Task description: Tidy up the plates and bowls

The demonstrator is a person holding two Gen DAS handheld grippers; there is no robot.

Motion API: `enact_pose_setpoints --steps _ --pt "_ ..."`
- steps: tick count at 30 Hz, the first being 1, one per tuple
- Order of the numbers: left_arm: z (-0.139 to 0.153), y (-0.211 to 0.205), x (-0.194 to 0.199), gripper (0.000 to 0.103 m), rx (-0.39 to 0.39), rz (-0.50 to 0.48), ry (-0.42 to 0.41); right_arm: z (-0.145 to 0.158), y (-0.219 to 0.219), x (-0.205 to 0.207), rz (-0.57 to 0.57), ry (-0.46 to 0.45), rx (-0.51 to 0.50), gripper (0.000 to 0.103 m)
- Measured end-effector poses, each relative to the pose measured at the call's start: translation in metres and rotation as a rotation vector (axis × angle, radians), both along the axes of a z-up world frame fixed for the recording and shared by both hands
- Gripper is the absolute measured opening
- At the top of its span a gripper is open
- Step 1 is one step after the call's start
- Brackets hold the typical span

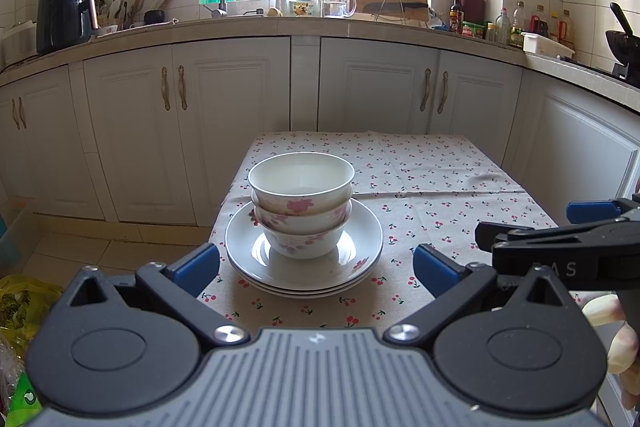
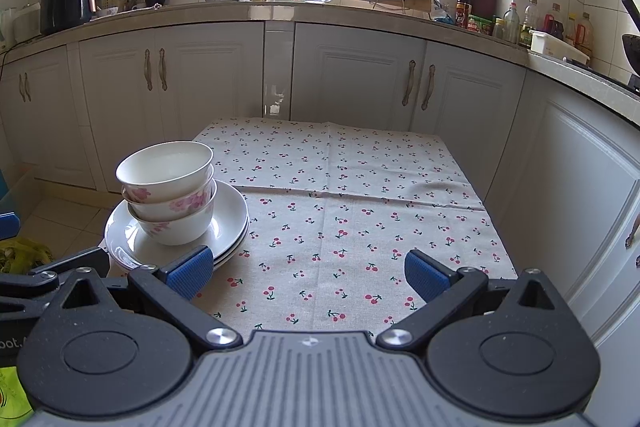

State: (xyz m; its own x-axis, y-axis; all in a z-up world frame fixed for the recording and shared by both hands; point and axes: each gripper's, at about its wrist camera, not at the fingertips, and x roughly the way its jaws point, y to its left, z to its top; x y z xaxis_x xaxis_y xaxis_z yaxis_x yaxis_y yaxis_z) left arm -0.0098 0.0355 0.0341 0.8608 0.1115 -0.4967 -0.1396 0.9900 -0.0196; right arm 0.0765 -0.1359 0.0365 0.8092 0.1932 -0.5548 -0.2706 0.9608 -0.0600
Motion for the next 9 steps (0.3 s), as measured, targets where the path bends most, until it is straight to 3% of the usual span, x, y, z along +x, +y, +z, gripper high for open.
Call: enact_pose_setpoints --steps 9 --pt "0.0000 0.0001 0.0001 0.102 0.000 0.000 -0.001 0.0007 -0.0004 -0.0006 0.000 -0.002 -0.002 0.103"
